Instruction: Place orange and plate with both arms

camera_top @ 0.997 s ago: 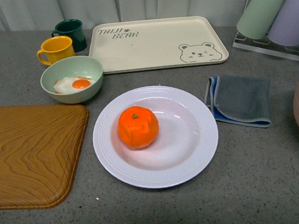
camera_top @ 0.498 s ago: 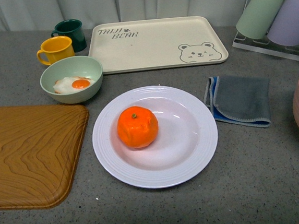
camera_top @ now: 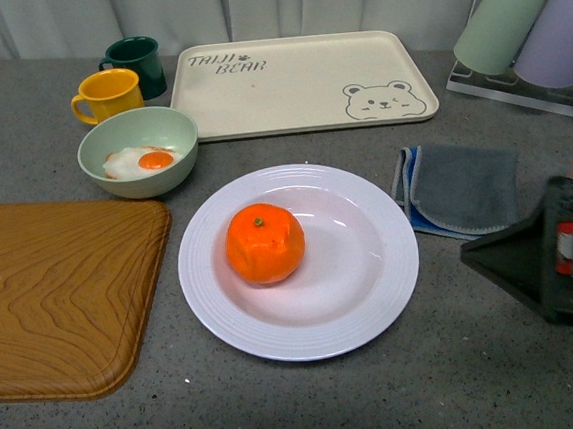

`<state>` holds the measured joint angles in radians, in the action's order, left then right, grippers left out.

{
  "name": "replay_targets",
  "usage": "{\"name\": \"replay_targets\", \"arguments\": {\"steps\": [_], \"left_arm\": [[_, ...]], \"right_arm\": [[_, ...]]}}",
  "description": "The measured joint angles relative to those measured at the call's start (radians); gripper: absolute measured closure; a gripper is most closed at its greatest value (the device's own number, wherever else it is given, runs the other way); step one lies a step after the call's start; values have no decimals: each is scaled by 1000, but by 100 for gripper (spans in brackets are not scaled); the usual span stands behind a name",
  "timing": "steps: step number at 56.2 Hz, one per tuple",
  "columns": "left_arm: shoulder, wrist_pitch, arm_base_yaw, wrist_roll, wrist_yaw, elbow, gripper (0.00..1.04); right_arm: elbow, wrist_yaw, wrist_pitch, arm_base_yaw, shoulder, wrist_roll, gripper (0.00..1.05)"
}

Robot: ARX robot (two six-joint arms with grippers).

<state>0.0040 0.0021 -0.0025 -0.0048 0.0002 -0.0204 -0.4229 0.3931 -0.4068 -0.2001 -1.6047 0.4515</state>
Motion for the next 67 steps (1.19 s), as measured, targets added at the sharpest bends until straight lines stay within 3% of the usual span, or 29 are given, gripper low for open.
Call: {"name": "replay_targets", "arguments": {"steps": [29, 49, 67], "left_arm": [[0, 0, 0, 0, 0, 0, 7], [0, 0, 0, 0, 0, 0, 7], [0, 0, 0, 0, 0, 0, 7]], "right_arm": [[-322, 106, -38, -19, -435, 306, 9], [-454, 114, 25, -79, -551, 380, 9], [-546, 60, 216, -76, -594, 384, 74]]}}
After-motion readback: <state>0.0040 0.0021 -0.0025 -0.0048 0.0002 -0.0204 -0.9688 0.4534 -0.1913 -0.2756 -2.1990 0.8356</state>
